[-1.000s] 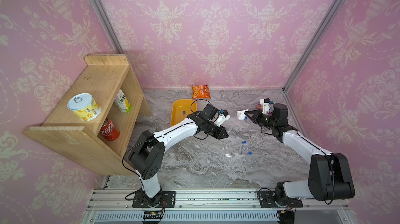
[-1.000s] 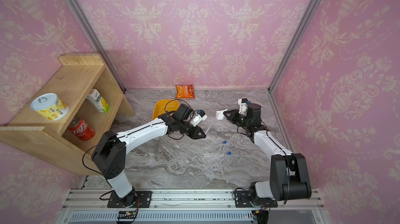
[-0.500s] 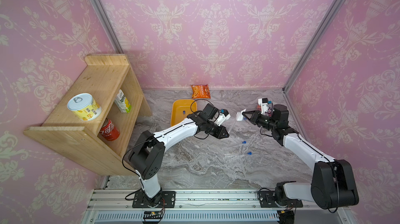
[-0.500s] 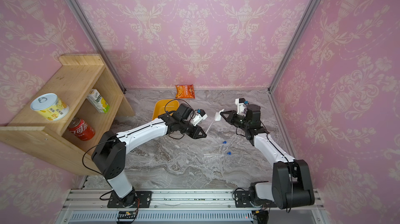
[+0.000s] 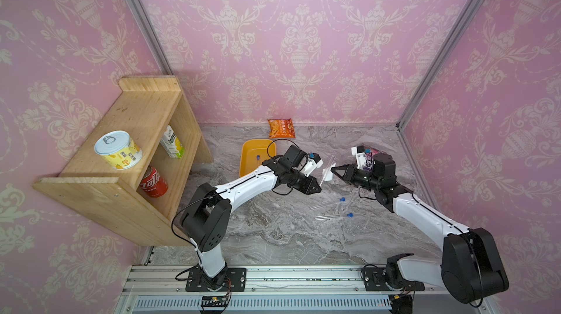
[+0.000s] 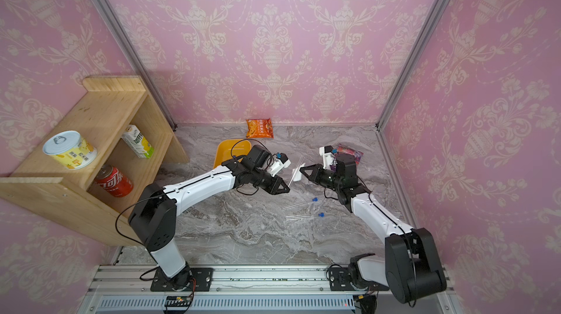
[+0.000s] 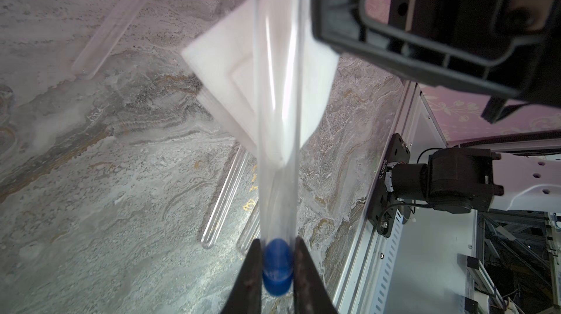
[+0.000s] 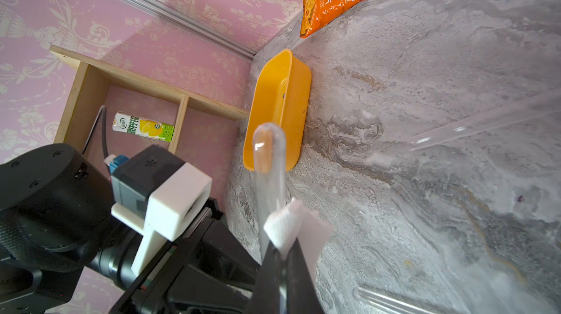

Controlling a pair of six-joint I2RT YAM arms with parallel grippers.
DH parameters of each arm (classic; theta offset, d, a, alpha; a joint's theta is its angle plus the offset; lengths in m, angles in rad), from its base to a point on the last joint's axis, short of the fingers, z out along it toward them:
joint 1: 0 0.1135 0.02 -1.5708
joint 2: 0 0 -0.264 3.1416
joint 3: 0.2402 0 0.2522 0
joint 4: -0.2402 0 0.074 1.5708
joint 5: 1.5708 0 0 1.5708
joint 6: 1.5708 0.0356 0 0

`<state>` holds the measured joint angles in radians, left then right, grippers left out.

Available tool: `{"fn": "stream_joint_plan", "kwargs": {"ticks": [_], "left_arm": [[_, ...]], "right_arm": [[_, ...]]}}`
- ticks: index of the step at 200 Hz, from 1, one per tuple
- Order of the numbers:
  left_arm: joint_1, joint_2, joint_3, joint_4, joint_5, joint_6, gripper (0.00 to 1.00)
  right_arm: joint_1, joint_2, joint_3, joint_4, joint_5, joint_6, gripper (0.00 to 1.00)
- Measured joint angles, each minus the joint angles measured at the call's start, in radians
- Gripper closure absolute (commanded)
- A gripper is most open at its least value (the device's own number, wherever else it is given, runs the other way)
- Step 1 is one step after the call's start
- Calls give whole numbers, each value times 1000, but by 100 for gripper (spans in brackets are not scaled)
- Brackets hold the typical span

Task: Wipe the exteriors of test tubes
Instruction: Wipe the dirt from the test tube.

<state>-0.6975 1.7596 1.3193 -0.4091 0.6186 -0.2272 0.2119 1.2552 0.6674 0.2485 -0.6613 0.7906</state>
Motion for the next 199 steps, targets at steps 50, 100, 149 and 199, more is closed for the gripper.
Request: {"fn": "stream_joint_plan", "kwargs": {"ticks": [50,100,149,199], "left_arm": [[0,0,0,0,-4,0,82],[0,0,0,0,-4,0,82],[0,2,0,0,-4,0,82],[4,2,0,-6,-14,1,83]], "right_arm": [[42,-88,-61,-9,23,16,100],[79,-119,-105,-45,33,24,100],[119,-129,-99,-78,43,18,100],[123,-133,30,-256,130,-101,100]]}}
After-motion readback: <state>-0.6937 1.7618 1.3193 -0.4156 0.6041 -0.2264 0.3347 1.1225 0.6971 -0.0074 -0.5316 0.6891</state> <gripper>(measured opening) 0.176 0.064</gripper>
